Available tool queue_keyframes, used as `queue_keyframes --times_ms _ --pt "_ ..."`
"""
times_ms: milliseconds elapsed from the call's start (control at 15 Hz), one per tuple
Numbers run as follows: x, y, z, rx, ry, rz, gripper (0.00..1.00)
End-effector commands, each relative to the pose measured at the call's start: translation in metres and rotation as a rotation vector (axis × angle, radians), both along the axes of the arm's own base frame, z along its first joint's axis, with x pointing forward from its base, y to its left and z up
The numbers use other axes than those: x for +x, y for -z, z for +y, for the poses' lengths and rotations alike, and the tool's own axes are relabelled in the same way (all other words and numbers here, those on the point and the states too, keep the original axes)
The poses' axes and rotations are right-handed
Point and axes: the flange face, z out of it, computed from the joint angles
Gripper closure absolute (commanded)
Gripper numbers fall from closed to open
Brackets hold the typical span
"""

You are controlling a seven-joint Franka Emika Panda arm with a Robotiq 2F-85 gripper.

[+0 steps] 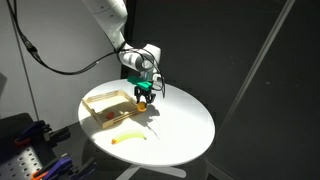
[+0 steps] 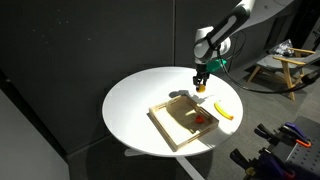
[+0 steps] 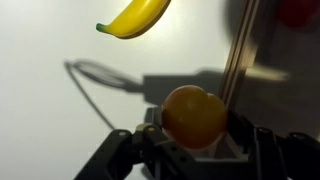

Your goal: Put the lemon plush toy on the tray

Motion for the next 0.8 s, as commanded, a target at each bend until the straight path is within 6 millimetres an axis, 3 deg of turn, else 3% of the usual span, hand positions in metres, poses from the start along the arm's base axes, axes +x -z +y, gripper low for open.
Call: queue_keyframes --times_ms 0,733 --pt "-0.011 -0.013 0.023 -0.003 -0.044 -0.036 0.58" --pt "-0.043 -0.012 0.081 -0.015 -0.168 -0.050 0.58"
